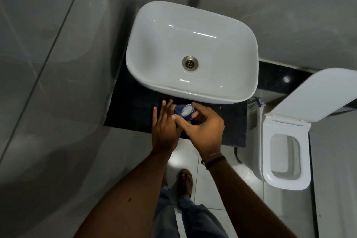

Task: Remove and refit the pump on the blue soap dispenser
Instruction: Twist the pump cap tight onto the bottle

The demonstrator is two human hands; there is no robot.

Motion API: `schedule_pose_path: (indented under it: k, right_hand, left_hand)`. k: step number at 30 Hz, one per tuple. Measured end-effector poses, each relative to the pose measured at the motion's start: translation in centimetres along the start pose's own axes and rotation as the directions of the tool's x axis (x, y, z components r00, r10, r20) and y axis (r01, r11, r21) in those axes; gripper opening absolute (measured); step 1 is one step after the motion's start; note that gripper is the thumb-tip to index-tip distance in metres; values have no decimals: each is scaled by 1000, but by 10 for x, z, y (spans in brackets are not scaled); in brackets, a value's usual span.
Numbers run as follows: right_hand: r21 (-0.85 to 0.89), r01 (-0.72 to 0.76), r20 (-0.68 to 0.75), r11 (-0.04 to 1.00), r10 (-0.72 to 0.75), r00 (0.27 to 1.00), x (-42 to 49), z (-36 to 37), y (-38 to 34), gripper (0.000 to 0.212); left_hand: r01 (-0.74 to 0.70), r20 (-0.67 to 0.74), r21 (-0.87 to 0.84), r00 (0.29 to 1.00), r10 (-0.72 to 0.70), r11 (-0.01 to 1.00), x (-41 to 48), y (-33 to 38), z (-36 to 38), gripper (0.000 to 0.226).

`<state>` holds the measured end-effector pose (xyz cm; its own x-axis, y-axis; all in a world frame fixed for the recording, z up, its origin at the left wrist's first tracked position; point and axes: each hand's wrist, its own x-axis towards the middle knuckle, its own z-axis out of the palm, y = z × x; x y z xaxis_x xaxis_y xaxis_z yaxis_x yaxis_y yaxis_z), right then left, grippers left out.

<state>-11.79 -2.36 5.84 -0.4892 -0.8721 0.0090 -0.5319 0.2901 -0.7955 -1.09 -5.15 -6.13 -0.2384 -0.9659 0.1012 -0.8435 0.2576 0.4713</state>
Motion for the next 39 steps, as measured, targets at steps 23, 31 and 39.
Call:
schedule_pose_path:
  k: [23, 31, 39]
  right_hand:
    - [16, 51, 173, 999, -53, 984, 11, -11, 5, 50]
    - [82, -109, 196, 991, 91, 976, 4, -17, 45, 55]
    - [89, -210, 363, 974, 165, 917, 9, 4, 61, 66]
  left_hand:
    - [21, 27, -118, 999, -18, 993, 2, 3, -10, 66]
    - [66, 107, -247, 993, -40, 967, 5, 1, -20, 75]
    - [100, 146, -334, 988, -54, 937, 3, 3, -35, 67]
